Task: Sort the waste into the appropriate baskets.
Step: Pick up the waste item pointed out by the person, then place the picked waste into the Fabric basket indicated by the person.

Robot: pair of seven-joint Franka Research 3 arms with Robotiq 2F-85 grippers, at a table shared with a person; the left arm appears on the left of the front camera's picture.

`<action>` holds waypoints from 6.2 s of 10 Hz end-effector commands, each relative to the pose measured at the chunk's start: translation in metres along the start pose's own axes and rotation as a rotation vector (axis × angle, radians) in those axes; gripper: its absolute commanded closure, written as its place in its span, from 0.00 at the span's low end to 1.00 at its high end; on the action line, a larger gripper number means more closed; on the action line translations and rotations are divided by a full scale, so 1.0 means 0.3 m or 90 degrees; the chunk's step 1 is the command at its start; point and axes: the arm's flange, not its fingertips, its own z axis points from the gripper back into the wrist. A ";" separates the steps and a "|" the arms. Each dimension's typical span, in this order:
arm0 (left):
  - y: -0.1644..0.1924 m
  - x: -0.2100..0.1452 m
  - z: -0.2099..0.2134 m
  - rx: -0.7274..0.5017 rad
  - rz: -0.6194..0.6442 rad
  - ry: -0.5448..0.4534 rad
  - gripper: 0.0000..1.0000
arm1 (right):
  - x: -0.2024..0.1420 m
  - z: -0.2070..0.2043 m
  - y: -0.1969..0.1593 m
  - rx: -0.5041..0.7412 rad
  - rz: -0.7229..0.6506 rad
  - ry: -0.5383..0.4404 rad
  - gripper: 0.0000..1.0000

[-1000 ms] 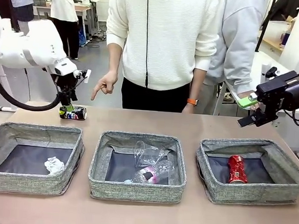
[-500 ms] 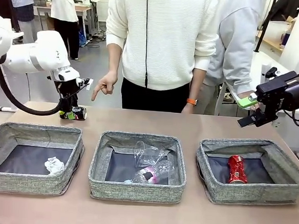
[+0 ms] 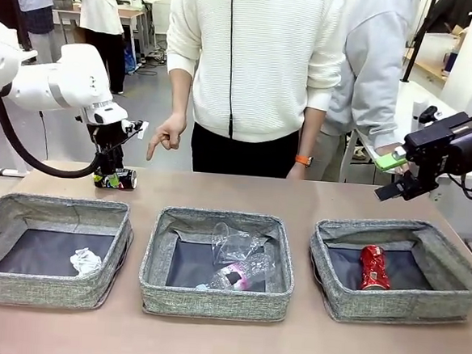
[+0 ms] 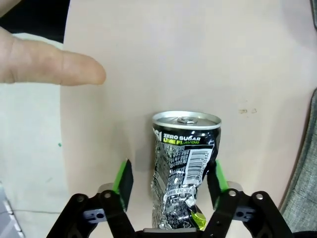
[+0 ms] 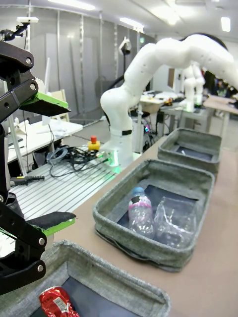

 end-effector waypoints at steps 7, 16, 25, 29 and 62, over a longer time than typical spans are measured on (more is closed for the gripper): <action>-0.002 -0.009 0.017 -0.002 0.022 0.026 1.00 | -0.001 -0.001 0.009 -0.009 -0.008 -0.003 0.00; -1.020 -0.025 0.580 0.123 0.304 -0.045 1.00 | -0.001 -0.001 0.009 -0.009 -0.008 -0.003 0.00; -1.017 0.115 0.667 0.091 0.462 -0.026 0.64 | -0.001 -0.001 0.009 -0.009 -0.008 -0.003 0.00; -1.232 0.384 0.825 0.082 0.521 -0.037 0.64 | -0.001 -0.001 0.009 -0.009 -0.008 -0.003 0.00; -1.332 1.075 1.128 0.004 0.762 -0.097 0.64 | -0.001 -0.001 0.009 -0.009 -0.008 -0.003 0.00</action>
